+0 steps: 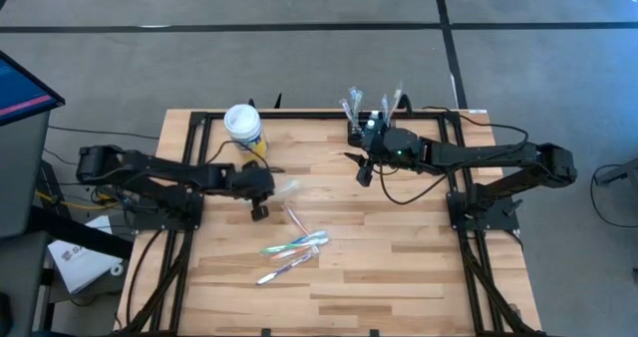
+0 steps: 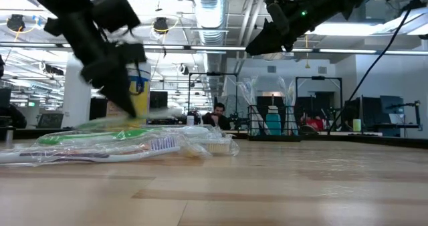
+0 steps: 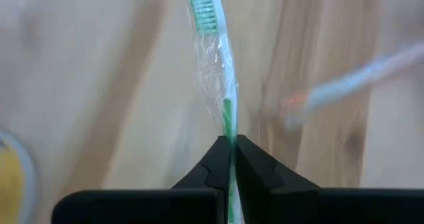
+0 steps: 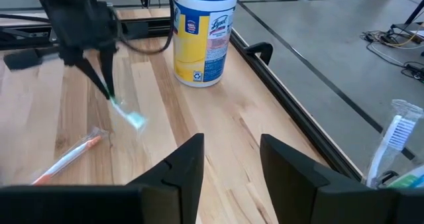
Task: Pick & Place toothbrushing station
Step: Put the green toothbrush into the black mesh organizer
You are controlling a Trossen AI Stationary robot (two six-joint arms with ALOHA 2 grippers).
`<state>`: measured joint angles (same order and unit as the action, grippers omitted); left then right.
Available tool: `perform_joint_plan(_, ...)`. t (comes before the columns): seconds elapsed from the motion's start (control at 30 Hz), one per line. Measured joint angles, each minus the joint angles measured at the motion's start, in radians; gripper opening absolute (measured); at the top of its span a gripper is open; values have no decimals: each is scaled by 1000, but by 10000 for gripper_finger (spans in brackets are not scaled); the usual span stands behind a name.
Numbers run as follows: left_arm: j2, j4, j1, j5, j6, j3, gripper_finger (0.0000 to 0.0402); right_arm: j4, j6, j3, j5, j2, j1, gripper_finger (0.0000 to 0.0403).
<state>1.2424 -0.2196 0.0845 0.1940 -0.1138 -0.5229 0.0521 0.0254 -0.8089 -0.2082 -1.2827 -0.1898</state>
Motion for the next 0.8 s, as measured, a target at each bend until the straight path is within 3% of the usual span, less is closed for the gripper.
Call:
perform_joint_plan(0.27,-128,204,0,5,51,-1,3,7,0,0,1,0,20,135)
perform_joint_plan(0.8,-139,582,0,-11,148,-2,4,58,0,0,1,0,20,136)
